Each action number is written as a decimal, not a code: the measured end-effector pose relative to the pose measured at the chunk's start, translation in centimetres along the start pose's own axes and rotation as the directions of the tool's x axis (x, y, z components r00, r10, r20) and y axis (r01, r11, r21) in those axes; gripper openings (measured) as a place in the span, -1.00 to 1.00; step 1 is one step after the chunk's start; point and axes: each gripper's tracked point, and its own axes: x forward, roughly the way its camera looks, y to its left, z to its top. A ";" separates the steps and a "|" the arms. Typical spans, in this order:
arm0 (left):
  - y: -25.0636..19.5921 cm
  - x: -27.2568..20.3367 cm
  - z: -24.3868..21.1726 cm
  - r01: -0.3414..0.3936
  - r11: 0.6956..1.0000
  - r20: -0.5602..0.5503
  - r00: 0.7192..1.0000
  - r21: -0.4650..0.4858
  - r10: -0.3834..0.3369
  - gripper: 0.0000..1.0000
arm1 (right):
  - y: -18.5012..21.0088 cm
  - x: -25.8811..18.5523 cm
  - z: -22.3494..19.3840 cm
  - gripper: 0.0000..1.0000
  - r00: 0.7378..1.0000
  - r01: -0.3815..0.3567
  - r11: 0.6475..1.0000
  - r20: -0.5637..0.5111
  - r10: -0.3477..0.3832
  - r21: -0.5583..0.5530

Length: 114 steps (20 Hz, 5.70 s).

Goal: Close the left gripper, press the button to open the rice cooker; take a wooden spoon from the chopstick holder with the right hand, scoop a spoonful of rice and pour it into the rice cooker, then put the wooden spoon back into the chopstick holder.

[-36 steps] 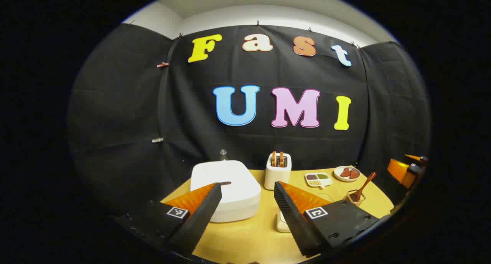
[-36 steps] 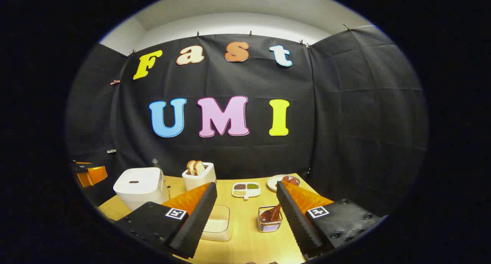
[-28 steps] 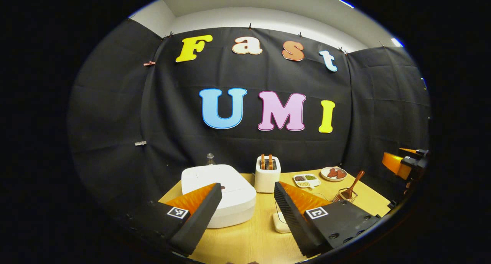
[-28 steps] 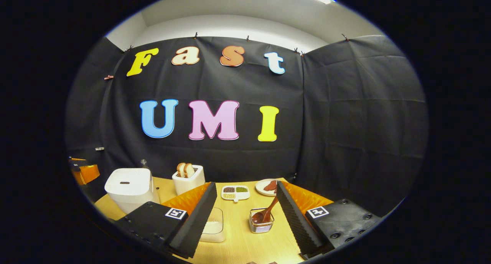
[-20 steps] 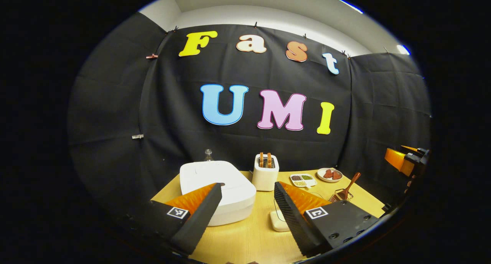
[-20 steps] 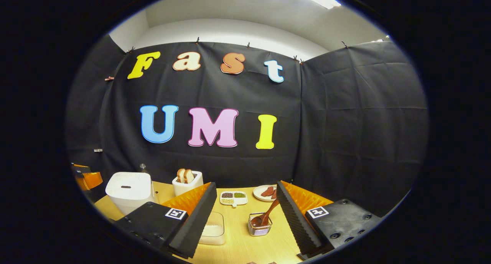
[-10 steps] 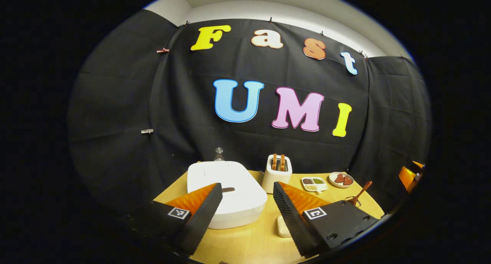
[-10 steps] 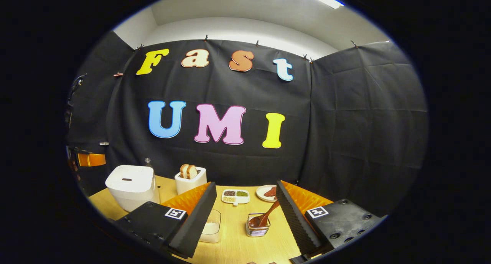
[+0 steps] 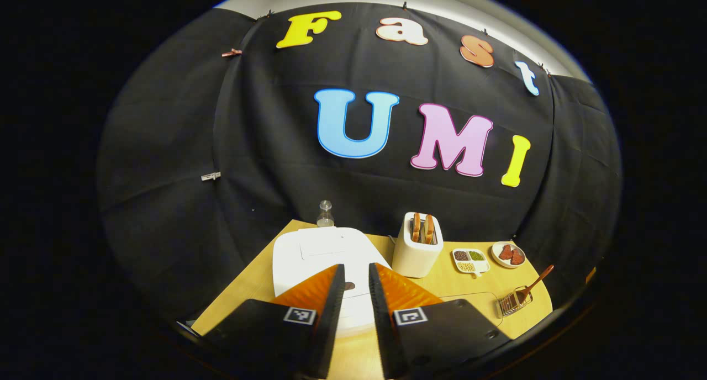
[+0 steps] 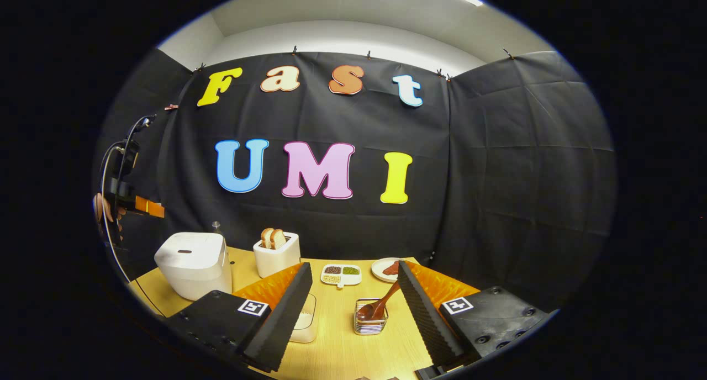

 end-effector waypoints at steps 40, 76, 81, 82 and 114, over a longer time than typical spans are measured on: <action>2.4 10.1 -4.6 0.004 0.994 -0.182 0.983 0.113 0.017 -0.88 | -3.9 -1.0 -5.1 0.96 0.993 0.049 0.993 -0.113 -0.037 0.104; -12.8 -13.3 -17.5 -0.142 0.990 -0.138 0.981 -0.008 0.139 0.92 | -8.6 22.2 -22.2 0.98 0.904 0.033 0.944 -0.413 0.113 0.329; -14.5 -12.8 -18.6 -0.106 0.994 -0.171 0.980 0.007 0.106 0.92 | -8.1 24.1 -23.8 0.69 0.896 0.020 0.942 -0.424 0.131 0.335; -15.0 -12.7 -18.7 -0.094 0.995 -0.173 0.980 0.017 0.096 0.92 | -7.7 24.4 -23.8 0.59 0.897 0.016 0.939 -0.421 0.138 0.342; -4.7 -12.7 -20.5 0.075 0.994 -0.140 0.987 -0.074 -0.084 0.92 | 6.8 17.7 -6.1 -0.72 0.949 -0.133 0.965 -0.251 0.190 0.227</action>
